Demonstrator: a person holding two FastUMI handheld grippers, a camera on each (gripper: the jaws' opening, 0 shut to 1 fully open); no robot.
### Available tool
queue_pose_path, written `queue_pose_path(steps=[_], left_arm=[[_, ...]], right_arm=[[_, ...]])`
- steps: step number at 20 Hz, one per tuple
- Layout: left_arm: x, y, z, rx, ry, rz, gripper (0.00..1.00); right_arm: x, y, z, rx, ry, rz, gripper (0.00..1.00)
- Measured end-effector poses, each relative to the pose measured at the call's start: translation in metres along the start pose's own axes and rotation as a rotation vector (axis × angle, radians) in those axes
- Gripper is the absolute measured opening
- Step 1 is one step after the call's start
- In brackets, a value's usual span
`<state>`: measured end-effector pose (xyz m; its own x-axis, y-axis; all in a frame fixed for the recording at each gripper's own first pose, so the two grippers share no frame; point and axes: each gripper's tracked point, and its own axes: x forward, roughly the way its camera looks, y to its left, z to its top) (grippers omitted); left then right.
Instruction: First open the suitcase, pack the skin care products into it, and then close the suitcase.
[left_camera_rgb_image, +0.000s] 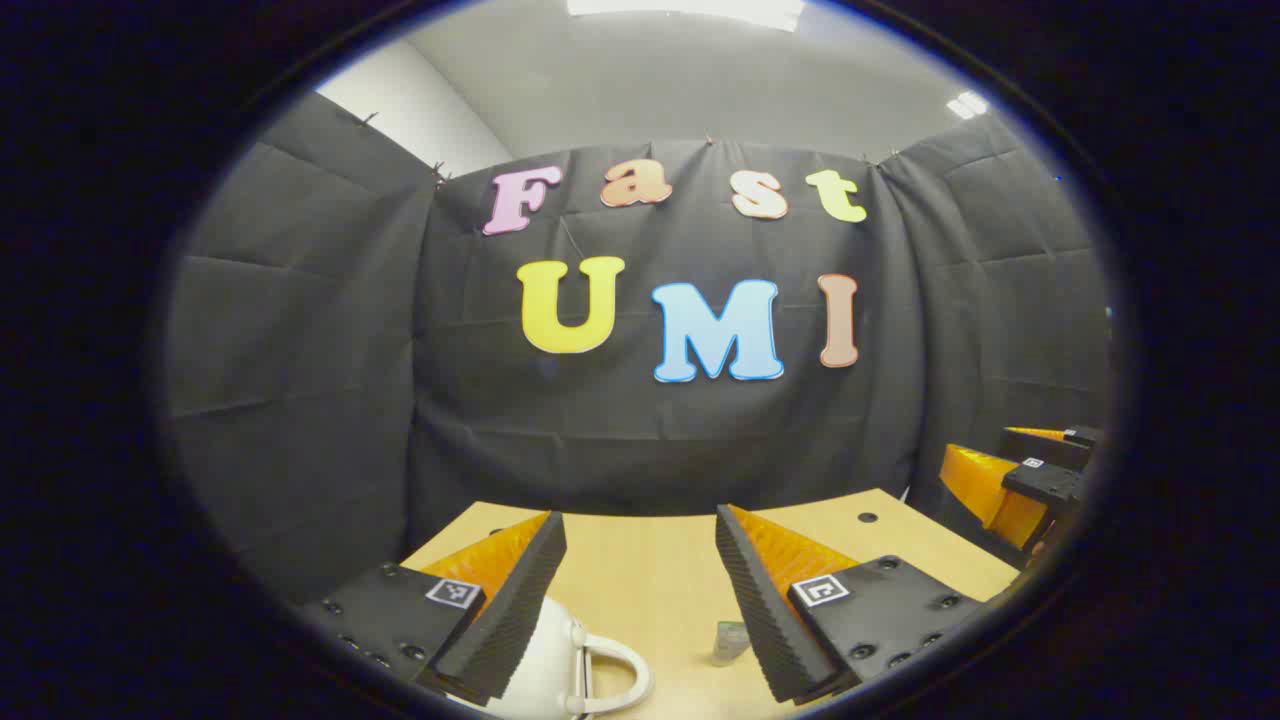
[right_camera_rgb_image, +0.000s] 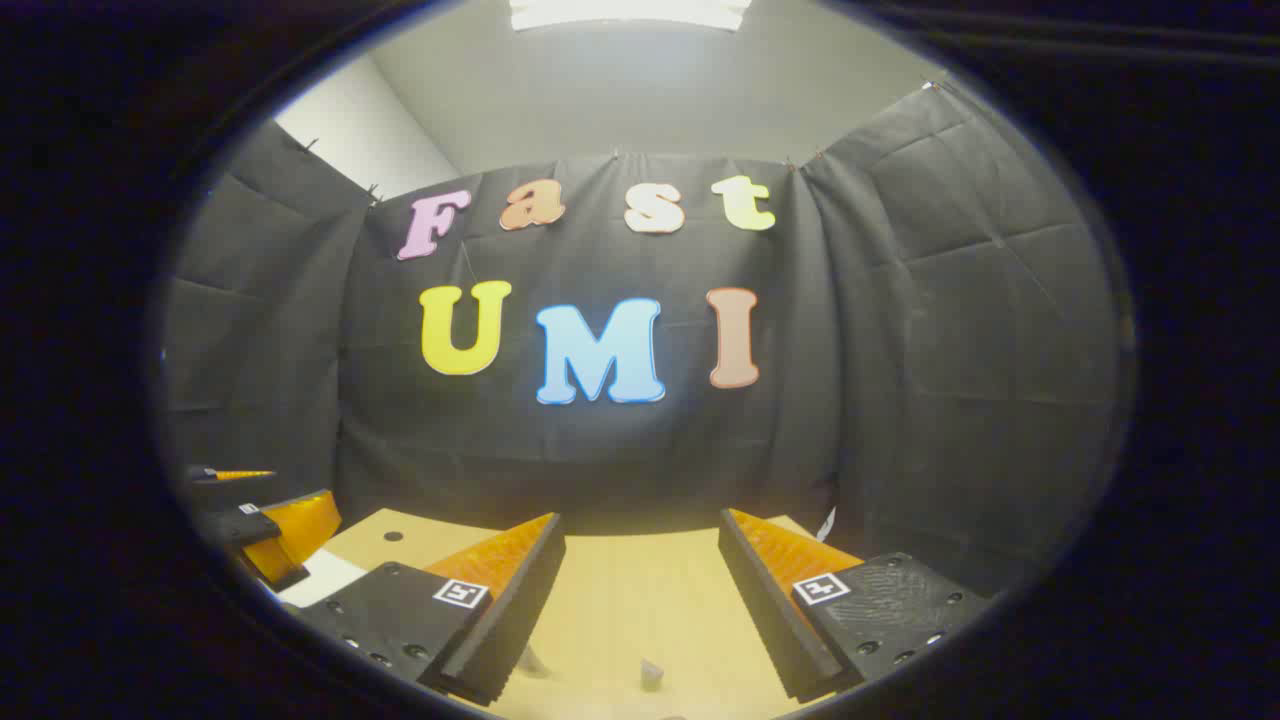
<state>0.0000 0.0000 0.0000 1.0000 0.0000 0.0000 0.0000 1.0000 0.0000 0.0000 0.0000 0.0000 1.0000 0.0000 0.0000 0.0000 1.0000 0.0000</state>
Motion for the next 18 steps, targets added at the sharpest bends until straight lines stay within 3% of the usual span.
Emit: queue_pose_path(steps=[9, 18], left_arm=[[0.021, -0.023, -0.054, 0.082, 0.133, -0.048, 0.97], [0.034, -0.005, -0.196, 0.079, 0.503, 0.016, 0.97]], right_arm=[[0.004, -0.012, -0.018, -0.022, 0.064, -0.041, 0.94], [-0.003, -0.027, -0.044, -0.052, 0.144, -0.055, 0.94]])
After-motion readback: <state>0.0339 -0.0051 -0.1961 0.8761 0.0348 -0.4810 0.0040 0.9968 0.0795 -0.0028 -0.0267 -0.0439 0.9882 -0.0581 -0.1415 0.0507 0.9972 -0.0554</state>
